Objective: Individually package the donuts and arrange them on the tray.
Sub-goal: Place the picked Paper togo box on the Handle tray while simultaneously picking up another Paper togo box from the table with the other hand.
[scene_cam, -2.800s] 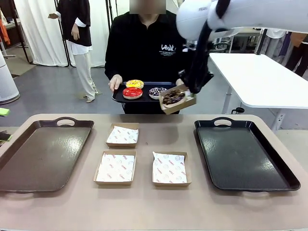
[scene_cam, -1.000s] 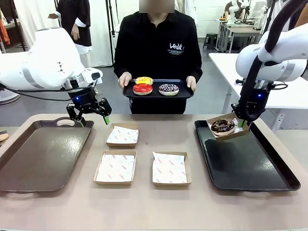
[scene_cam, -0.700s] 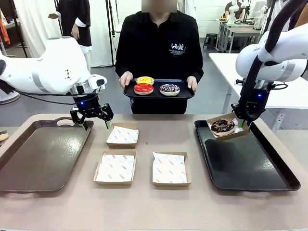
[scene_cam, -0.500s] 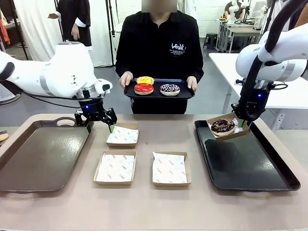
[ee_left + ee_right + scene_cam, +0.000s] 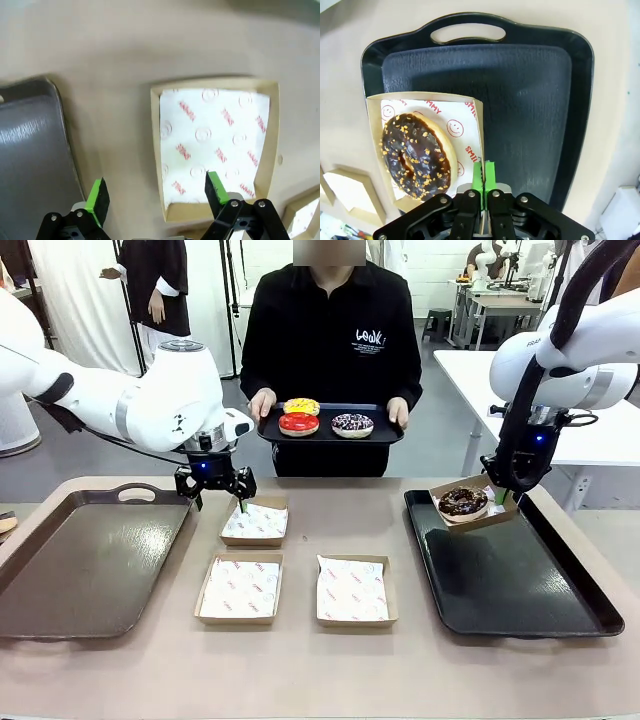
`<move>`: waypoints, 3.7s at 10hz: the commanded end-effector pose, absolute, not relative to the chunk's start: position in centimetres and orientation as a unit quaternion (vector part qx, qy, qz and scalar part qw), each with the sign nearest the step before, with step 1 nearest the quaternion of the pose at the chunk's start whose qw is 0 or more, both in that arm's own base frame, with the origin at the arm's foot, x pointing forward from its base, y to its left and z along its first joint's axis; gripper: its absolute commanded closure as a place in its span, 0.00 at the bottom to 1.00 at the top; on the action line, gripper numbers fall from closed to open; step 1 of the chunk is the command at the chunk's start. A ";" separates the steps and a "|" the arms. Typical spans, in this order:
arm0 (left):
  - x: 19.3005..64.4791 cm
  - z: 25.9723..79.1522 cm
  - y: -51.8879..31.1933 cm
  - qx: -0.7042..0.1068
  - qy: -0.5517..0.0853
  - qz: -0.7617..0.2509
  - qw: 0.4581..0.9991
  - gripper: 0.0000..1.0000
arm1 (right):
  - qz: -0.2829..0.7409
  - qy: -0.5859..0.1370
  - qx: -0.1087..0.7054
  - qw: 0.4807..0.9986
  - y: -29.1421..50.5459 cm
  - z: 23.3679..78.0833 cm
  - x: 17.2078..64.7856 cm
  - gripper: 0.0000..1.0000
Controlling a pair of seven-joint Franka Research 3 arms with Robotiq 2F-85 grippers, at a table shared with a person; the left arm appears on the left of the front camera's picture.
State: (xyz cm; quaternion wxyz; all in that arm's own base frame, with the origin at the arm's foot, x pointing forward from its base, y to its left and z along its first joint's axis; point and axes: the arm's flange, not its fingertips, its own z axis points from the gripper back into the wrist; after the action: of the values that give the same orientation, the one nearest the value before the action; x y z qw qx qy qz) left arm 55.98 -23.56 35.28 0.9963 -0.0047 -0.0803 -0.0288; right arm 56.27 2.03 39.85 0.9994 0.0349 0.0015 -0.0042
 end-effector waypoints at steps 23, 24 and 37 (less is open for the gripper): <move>58.1 33.8 -24.6 -0.032 -0.036 0.022 0.999 0.00 | -0.029 0.002 0.037 0.999 0.5 35.7 58.1 0.99; 58.2 33.7 -24.6 -0.031 -0.035 0.026 0.999 0.00 | -0.029 0.005 0.040 0.999 0.4 35.4 58.2 0.99; 58.2 33.6 -24.2 -0.026 -0.025 0.032 0.999 0.90 | -0.027 0.015 0.053 0.998 0.7 35.3 58.7 0.14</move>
State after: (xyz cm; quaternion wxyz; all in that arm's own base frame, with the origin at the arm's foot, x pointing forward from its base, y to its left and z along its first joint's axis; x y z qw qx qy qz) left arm 58.21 -23.94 33.18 0.9988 -0.0346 -0.0229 0.0254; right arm 58.16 0.54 35.30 0.9990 0.0355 0.0091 -0.0246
